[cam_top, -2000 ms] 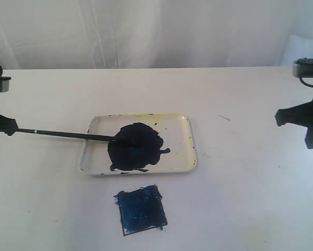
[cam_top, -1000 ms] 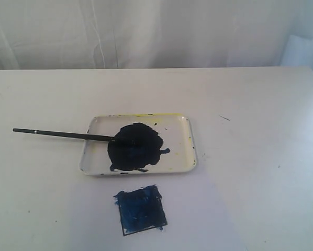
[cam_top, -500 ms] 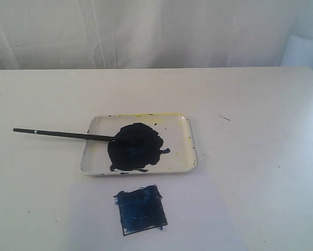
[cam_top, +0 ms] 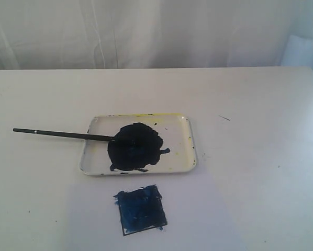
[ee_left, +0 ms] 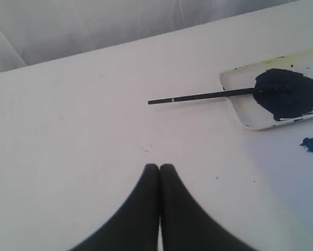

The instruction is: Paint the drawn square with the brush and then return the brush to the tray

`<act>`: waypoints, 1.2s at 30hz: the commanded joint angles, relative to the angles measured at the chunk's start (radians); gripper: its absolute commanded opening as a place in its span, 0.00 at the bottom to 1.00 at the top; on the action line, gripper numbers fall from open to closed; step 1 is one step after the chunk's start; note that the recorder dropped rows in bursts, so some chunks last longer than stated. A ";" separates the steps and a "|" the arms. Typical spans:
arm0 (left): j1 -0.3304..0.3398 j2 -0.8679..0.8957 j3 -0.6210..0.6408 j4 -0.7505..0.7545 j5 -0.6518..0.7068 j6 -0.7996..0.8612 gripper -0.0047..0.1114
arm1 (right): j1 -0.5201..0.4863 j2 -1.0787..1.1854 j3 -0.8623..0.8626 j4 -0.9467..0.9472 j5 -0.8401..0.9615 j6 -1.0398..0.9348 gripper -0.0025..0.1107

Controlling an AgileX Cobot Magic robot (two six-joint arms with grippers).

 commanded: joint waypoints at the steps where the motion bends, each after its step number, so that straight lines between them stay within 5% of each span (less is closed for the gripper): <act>1: 0.001 -0.033 0.047 0.033 -0.008 -0.020 0.04 | 0.002 -0.008 0.031 -0.001 -0.040 0.002 0.02; 19: 0.001 -0.033 0.466 0.029 -0.505 -0.183 0.04 | 0.002 -0.008 0.363 -0.014 -0.545 0.002 0.02; 27: 0.001 -0.033 0.674 0.048 -0.913 -0.214 0.04 | 0.002 -0.008 0.550 -0.014 -0.780 0.006 0.02; 34: 0.001 -0.033 0.836 0.061 -1.042 -0.158 0.04 | 0.002 -0.008 0.628 -0.007 -0.835 0.027 0.02; 36: 0.001 -0.033 0.836 0.061 -0.970 -0.156 0.04 | 0.002 -0.008 0.661 -0.007 -0.859 0.027 0.02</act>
